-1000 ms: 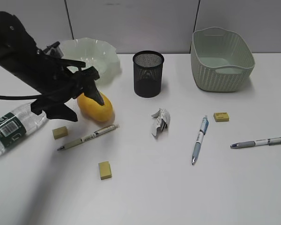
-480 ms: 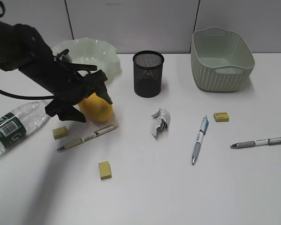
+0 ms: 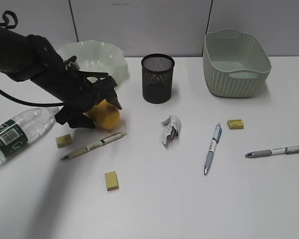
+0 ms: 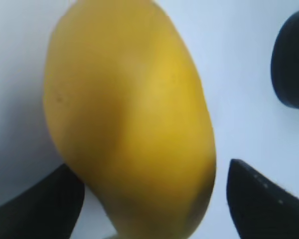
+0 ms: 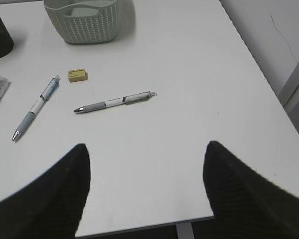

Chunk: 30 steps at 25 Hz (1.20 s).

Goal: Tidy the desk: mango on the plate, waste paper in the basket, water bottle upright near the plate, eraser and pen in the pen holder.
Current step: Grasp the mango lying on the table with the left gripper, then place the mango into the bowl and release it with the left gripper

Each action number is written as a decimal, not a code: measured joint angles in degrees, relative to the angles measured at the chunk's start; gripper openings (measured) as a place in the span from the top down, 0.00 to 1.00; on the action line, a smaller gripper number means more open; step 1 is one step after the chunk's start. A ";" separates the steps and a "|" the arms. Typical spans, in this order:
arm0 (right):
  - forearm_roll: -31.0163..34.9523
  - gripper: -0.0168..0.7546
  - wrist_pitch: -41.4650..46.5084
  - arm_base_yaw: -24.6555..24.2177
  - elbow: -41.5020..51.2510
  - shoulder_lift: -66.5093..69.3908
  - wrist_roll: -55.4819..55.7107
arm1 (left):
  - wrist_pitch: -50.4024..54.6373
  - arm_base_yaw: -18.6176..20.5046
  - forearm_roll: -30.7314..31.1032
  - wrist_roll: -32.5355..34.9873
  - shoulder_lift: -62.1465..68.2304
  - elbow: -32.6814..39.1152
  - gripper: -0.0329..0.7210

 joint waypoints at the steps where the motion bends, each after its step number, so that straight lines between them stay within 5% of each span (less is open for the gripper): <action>1: 0.00 0.25 0.00 0.00 0.00 0.00 0.00 | -0.69 0.00 0.11 0.00 0.06 0.01 0.06; 11: 0.00 0.25 0.00 0.00 0.00 0.00 0.00 | -1.37 0.00 -0.28 0.00 1.43 -0.23 0.21; 30: 0.00 0.25 0.00 0.00 0.00 0.00 0.00 | 12.22 0.00 -0.04 0.00 -6.32 -1.55 0.21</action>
